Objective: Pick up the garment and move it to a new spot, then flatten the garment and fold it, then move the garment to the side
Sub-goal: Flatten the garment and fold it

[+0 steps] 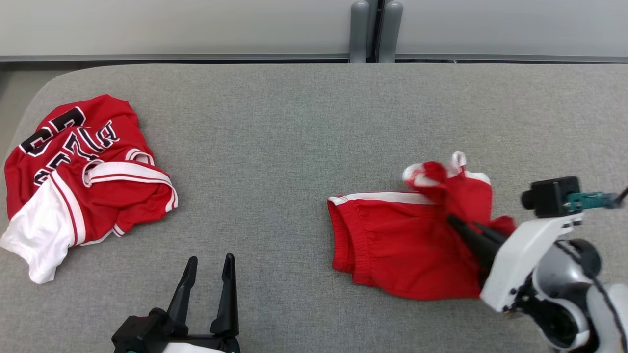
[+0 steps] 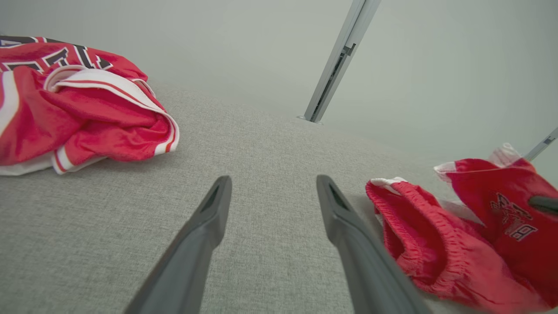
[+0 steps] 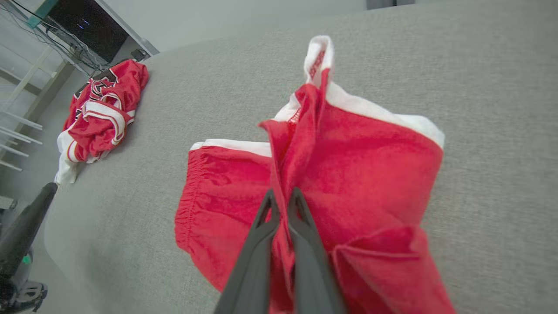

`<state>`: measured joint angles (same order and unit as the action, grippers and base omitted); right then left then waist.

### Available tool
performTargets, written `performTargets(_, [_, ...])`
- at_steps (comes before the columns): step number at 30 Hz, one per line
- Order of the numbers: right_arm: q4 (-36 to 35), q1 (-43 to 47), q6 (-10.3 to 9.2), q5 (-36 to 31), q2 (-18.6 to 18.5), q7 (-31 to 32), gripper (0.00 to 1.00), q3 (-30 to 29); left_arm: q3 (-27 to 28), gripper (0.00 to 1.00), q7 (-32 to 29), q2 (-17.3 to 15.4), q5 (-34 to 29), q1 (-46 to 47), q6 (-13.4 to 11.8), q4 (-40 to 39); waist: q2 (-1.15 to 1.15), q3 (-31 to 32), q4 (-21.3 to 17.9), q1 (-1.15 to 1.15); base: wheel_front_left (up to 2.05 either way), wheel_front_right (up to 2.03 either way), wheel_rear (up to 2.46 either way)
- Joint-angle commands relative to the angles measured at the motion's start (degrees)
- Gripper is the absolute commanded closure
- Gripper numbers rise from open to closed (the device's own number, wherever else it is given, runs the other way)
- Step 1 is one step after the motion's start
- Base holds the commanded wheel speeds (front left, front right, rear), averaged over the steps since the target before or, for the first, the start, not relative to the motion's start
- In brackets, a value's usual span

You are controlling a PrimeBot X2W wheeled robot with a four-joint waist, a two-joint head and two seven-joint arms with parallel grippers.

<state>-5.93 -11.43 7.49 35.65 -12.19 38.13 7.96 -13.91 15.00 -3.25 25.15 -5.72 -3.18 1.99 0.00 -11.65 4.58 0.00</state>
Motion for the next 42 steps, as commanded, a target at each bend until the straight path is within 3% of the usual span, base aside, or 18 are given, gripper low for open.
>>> performTargets(1, [-0.3, 0.0, 0.01, 0.3, 0.7, -0.1, 1.0, 1.3, 0.1, 0.0, 0.3, -0.2, 0.0, 0.3, 0.1, 0.2, 0.0, -0.1, 0.1, 0.0, 0.0, 0.0, 0.0])
performTargets(7, [4.7, -2.6, 0.02, -1.5, 5.9, -2.2, 1.0, 8.7, -0.6, 0.0, 0.3, 0.1, 0.0, 1.5, 0.8, 1.3, 0.0, -0.1, 1.6, 0.0, 0.0, 0.0, 0.0])
performTargets(13, [11.3, -5.1, 0.02, -1.9, 8.4, -6.2, 1.0, 11.7, -0.6, 0.0, 0.3, 0.2, 0.2, 1.2, 1.0, 2.2, 0.0, 0.7, 3.5, 0.0, 0.0, 0.0, 0.0])
performTargets(24, [17.1, -8.7, 0.02, 2.7, 9.2, -12.6, 1.0, 14.5, -1.8, 0.0, 0.3, 0.3, 0.9, -0.1, 0.7, 3.2, 0.0, 3.0, 4.7, 0.0, 0.0, 0.0, 0.0])
performTargets(33, [22.5, -11.0, 0.02, 5.4, 9.2, -14.1, 1.0, 17.9, -2.8, 0.0, 0.3, 0.3, 1.1, -0.3, 0.3, 3.3, 0.0, 3.2, 4.8, 0.0, 0.0, 0.0, 0.0])
performTargets(34, [24.3, -11.7, 0.02, 5.9, 9.2, -15.1, 0.82, 18.5, -3.0, 0.0, 0.3, 0.3, 1.3, 0.0, 0.3, 3.4, 0.0, 3.2, 4.9, 0.0, 0.0, 0.0, 0.0])
performTargets(35, [24.9, -12.0, 0.02, 5.6, 9.2, -16.0, 0.56, 18.9, -3.1, 0.0, 0.3, 0.3, 1.4, 0.0, 0.2, 3.5, 0.0, 3.2, 5.0, 0.0, 0.0, 0.0, 0.0])
performTargets(36, [25.4, -12.3, 0.02, 5.3, 9.2, -17.1, 0.0, 19.3, -3.1, 0.0, 0.3, 0.3, 1.5, 0.1, 0.2, 3.6, 0.0, 3.3, 5.0, 0.0, 0.0, 0.0, 0.0])
performTargets(42, [23.8, -10.7, 0.02, 4.6, 9.1, -24.2, 0.0, 19.9, -1.8, 0.0, 0.3, 0.2, 1.1, -1.4, -0.1, 4.2, 0.0, 5.4, 3.8, 0.0, 0.0, 0.0, 0.0])
